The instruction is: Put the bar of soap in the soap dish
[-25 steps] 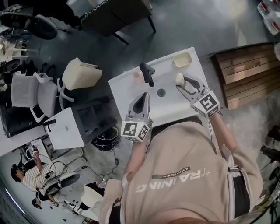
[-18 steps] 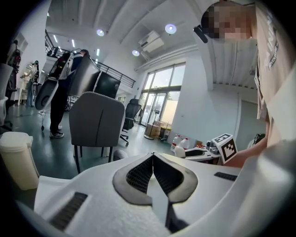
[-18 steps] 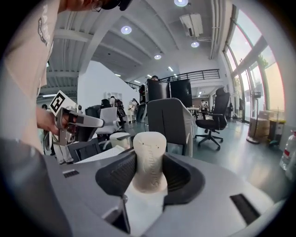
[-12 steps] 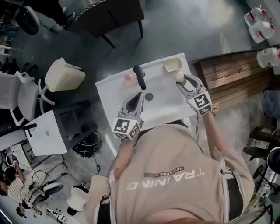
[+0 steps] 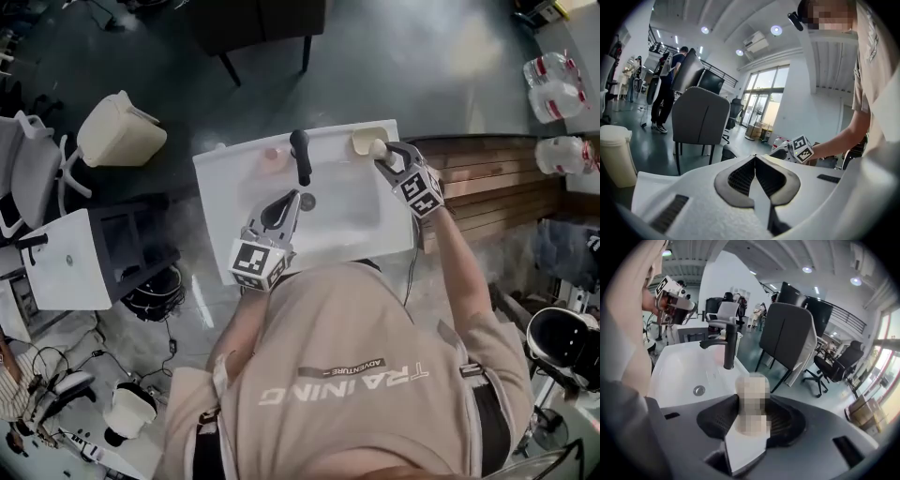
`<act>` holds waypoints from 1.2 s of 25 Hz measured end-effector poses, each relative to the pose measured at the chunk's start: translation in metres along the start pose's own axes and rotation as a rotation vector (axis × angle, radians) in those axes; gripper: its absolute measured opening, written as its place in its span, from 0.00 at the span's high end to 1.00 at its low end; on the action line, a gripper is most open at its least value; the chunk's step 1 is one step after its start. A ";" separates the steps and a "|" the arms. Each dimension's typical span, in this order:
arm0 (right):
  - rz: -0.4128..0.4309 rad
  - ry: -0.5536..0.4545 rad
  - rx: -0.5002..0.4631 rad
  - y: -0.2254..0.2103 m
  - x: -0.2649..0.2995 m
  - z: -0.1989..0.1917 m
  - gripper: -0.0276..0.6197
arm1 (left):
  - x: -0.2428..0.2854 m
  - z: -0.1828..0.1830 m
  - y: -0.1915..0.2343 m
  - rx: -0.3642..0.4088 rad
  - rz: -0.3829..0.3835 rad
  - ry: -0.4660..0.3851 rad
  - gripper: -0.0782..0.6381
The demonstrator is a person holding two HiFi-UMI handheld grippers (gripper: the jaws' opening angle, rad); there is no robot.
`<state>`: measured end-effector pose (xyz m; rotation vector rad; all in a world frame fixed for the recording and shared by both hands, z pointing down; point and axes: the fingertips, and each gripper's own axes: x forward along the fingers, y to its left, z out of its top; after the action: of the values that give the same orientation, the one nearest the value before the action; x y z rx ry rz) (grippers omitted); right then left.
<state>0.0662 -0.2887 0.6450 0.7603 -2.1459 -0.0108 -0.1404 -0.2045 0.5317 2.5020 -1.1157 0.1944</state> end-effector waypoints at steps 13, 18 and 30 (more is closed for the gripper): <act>0.256 0.251 -0.465 -0.013 0.074 -0.028 0.71 | 0.010 0.000 0.023 -0.057 0.056 0.005 0.88; 0.346 0.304 -0.538 -0.010 0.093 -0.038 0.70 | 0.008 -0.001 0.030 -0.069 0.099 0.002 0.88; 0.362 0.337 -0.572 -0.006 0.104 -0.040 0.70 | -0.001 -0.004 0.032 -0.075 0.148 -0.007 0.88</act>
<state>0.0501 -0.3377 0.7435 0.0330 -1.7941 -0.2743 -0.1649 -0.2216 0.5447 2.3575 -1.2874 0.1809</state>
